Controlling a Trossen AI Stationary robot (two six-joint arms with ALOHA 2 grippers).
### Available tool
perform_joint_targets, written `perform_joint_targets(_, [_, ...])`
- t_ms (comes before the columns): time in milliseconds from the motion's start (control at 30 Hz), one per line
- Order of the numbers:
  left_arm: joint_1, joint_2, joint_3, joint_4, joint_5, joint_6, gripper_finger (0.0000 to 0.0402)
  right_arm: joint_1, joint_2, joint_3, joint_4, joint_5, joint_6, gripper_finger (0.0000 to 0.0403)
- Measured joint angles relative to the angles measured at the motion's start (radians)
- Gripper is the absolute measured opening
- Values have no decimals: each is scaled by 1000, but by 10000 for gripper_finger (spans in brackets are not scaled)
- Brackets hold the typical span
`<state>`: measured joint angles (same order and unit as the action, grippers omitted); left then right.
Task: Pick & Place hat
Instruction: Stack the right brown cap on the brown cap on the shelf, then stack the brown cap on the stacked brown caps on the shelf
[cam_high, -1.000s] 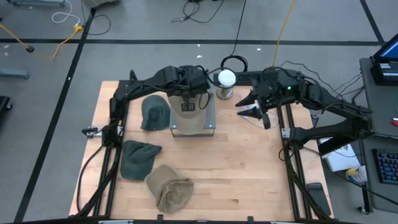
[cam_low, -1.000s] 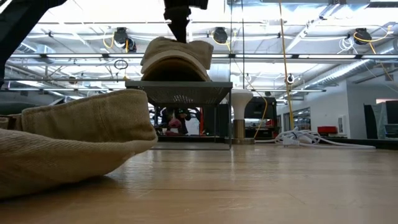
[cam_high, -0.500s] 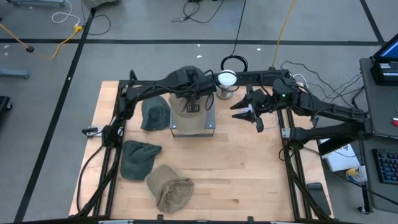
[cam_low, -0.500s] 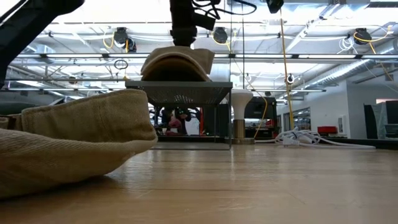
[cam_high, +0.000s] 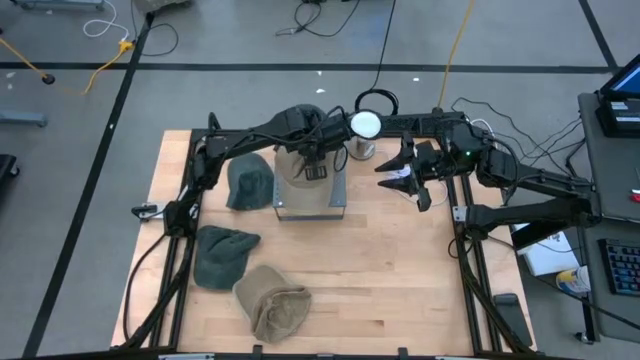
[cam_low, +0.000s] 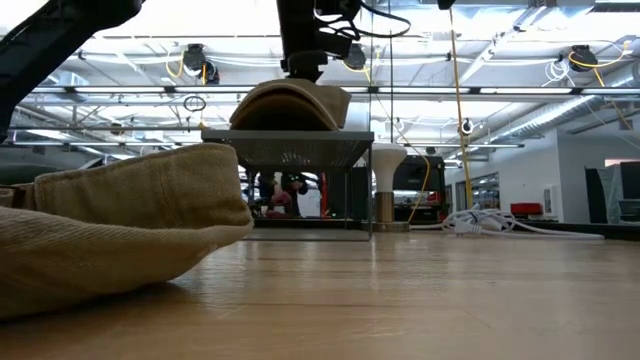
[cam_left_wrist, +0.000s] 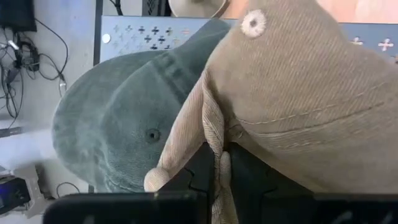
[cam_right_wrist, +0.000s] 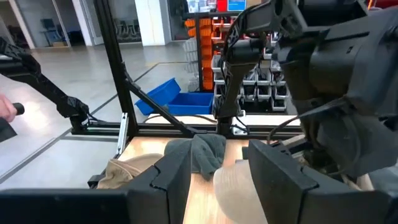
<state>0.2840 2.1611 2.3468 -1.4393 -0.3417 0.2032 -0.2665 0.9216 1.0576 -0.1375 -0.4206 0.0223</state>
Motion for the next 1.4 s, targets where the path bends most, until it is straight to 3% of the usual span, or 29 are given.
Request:
perform_joint_targets(667, [-26, -57, 0, -50, -35, -30, 190, 0, 0, 0, -2, 0, 44, 150])
perform_joint_targets(967, [-40, -182, 0, -25, -19, -85, 204, 0, 0, 0, -2, 0, 44, 150])
perform_joint_targets(1400, [-40, -418, 0, -3, 139, -265, 191, 0, 0, 0, -2, 5, 34, 150])
